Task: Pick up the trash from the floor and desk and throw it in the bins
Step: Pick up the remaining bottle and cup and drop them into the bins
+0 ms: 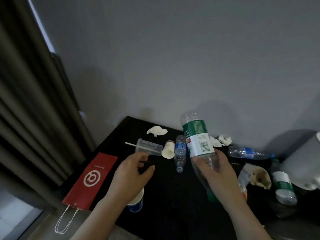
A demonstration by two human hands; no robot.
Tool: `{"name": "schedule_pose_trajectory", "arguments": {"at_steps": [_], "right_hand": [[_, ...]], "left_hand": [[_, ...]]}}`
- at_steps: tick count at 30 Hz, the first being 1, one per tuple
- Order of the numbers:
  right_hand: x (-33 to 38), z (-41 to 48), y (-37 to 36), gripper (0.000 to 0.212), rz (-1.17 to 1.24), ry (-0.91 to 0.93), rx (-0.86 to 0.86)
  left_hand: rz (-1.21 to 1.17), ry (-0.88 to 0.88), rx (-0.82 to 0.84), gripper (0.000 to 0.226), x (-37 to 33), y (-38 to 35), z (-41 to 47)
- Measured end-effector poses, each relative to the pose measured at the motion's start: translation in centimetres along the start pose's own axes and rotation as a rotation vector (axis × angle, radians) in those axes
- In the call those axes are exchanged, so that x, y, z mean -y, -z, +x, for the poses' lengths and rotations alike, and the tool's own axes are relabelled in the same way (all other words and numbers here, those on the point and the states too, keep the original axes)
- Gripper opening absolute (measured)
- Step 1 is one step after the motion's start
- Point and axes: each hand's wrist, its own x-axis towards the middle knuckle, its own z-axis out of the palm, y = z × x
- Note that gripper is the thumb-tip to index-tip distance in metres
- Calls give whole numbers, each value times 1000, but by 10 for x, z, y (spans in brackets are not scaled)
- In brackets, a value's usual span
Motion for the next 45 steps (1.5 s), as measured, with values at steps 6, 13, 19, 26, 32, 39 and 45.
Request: {"name": "schedule_pose_trajectory", "arguments": {"at_steps": [6,13,19,26,32,39,45], "right_hand": [[-14,4,6,52,-64,-59,-73],[-14,19,-12,47,-93,-135,-153],[-18,38,-45,62,-54,-189,-193],[-23,45,-80,60,-74,-246,-243],[-31,36,-92,56,-61,-298,-302],[-40,19,-99,28,-68,-354,-287],[-52,7,-106,31,-54,-374,-237]], "left_hand": [[4,-1,78,39,-2,-13,20],[-18,-34,139,32,10,-10,60],[-24,-47,204,38,40,-2,100],[-33,-71,325,32,77,3,133],[-47,-108,403,32,93,-7,141],[-50,-77,474,39,111,-14,129],[4,-3,540,44,135,-21,105]]}}
